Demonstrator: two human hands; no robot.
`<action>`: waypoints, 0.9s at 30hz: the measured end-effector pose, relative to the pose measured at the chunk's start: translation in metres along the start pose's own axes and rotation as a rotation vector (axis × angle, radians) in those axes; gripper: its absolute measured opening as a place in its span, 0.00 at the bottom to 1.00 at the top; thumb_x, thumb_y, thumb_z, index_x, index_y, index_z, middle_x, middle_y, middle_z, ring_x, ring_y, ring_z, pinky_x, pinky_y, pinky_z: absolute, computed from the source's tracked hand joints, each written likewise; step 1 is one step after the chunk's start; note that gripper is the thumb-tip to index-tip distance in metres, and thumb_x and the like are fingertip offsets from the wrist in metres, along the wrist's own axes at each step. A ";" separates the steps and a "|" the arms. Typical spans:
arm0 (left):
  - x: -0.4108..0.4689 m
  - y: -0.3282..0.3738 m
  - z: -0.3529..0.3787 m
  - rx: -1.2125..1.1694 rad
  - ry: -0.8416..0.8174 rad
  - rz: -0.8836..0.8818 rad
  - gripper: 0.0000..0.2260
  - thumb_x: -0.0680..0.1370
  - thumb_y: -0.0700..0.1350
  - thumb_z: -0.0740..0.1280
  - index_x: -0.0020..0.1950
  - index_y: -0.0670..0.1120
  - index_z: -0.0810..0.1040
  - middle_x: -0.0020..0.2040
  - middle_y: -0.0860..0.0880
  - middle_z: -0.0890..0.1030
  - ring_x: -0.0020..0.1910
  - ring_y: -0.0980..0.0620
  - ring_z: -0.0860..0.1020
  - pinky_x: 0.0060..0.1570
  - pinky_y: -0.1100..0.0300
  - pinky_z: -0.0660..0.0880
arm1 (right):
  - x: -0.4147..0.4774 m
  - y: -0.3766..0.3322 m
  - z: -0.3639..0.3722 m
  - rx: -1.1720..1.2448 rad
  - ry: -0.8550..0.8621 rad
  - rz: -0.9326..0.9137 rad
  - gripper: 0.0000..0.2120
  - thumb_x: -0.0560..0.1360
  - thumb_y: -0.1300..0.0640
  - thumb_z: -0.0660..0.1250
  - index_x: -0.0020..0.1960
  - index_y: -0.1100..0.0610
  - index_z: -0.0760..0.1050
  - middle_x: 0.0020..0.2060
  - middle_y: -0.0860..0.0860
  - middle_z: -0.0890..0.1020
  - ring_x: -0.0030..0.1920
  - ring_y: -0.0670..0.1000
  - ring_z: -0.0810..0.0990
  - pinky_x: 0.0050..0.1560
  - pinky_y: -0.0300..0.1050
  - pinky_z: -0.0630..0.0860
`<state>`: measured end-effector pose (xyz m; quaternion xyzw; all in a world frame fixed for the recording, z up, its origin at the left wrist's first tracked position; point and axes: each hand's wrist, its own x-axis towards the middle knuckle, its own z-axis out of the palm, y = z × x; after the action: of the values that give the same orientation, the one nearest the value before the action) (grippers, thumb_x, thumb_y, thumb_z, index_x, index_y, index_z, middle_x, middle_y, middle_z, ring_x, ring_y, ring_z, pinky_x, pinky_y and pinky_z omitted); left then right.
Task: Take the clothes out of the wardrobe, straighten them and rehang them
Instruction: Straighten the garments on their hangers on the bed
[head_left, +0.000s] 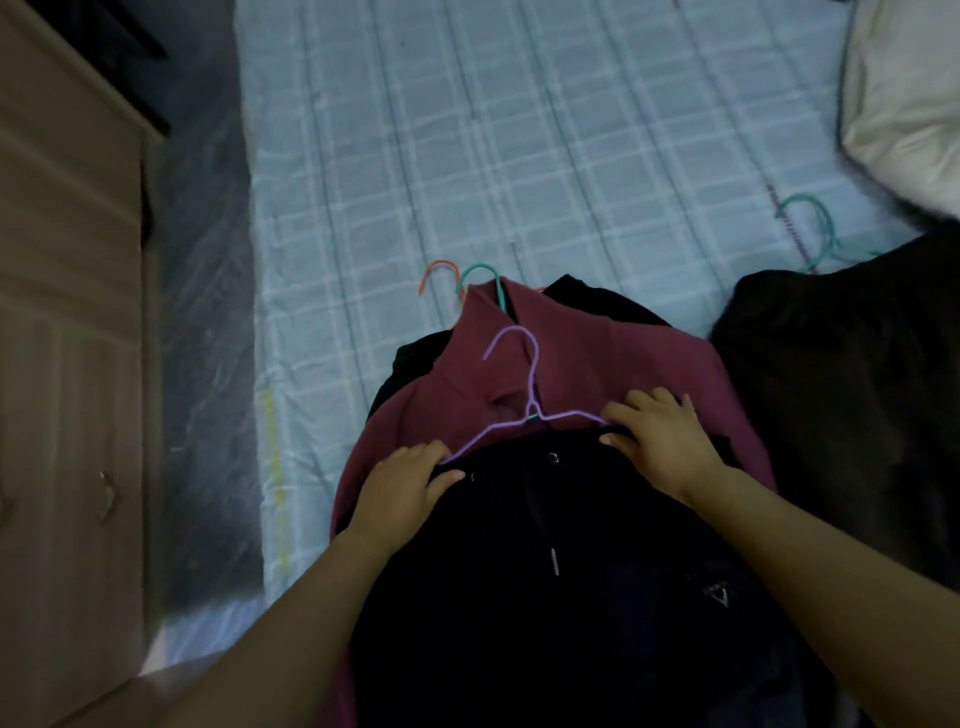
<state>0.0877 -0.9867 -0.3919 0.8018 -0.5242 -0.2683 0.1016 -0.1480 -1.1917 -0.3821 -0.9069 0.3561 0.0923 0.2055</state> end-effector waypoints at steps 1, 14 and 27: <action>-0.006 0.004 -0.005 -0.062 -0.001 0.001 0.24 0.73 0.65 0.52 0.47 0.47 0.75 0.40 0.52 0.78 0.41 0.50 0.76 0.37 0.55 0.70 | -0.009 0.002 -0.003 0.039 0.058 -0.041 0.10 0.74 0.50 0.66 0.51 0.54 0.78 0.42 0.53 0.78 0.45 0.60 0.74 0.52 0.65 0.71; -0.145 0.135 -0.066 -0.151 0.348 0.185 0.15 0.74 0.57 0.60 0.49 0.49 0.80 0.46 0.59 0.79 0.46 0.65 0.73 0.46 0.78 0.65 | -0.208 -0.002 -0.106 0.184 0.464 -0.285 0.15 0.76 0.49 0.62 0.59 0.51 0.78 0.39 0.49 0.78 0.38 0.50 0.75 0.36 0.48 0.75; -0.319 0.372 -0.039 -0.192 0.343 0.563 0.08 0.73 0.57 0.63 0.45 0.56 0.77 0.40 0.59 0.79 0.40 0.58 0.78 0.39 0.56 0.74 | -0.548 0.071 -0.142 0.213 0.959 -0.182 0.13 0.75 0.53 0.65 0.58 0.51 0.78 0.39 0.50 0.79 0.38 0.51 0.75 0.41 0.42 0.73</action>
<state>-0.2815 -0.8659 -0.0903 0.6458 -0.6725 -0.1391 0.3335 -0.5930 -0.9680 -0.1044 -0.8486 0.3371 -0.3905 0.1173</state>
